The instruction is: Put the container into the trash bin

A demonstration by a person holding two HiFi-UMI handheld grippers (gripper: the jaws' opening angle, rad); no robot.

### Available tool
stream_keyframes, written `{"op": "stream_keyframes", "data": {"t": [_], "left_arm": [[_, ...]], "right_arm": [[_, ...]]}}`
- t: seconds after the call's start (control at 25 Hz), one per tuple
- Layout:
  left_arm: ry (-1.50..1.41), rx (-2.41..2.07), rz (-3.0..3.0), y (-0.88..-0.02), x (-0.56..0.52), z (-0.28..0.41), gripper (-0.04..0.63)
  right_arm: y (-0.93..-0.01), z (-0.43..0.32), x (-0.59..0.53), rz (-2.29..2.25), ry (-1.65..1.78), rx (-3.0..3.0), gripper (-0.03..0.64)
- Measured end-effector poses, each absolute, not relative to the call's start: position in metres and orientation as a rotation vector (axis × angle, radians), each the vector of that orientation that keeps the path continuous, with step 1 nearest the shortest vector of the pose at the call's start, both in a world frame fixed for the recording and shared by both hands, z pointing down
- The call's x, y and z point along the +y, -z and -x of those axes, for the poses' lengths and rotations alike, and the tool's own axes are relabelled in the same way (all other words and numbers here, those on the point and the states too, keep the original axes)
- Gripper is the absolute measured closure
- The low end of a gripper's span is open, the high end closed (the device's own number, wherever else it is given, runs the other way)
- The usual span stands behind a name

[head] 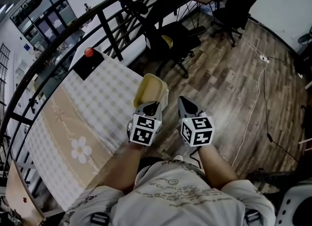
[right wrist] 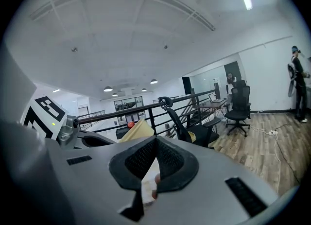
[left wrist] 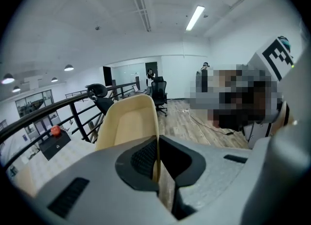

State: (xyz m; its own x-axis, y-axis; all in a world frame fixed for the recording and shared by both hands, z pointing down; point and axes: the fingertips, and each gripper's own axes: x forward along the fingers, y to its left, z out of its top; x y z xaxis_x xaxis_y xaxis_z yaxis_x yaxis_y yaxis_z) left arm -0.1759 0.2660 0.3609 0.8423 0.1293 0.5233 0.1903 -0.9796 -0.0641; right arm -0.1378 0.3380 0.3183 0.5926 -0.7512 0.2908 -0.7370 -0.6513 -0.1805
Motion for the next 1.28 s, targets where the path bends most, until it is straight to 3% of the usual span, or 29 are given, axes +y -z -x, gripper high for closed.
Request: {"op": "stream_keyframes", "data": {"t": [0.64, 1.28], "left_arm": [[0.88, -0.266, 2.907, -0.382, 0.299, 0.085, 0.578], [0.902, -0.103, 2.999, -0.39, 0.222, -0.094, 0.578]], "right_arm": [[-0.333, 0.064, 0.377, 2.733, 0.566, 1.305, 0.627], [-0.336, -0.123, 0.293, 2.699, 0.591, 1.51, 0.627]]}}
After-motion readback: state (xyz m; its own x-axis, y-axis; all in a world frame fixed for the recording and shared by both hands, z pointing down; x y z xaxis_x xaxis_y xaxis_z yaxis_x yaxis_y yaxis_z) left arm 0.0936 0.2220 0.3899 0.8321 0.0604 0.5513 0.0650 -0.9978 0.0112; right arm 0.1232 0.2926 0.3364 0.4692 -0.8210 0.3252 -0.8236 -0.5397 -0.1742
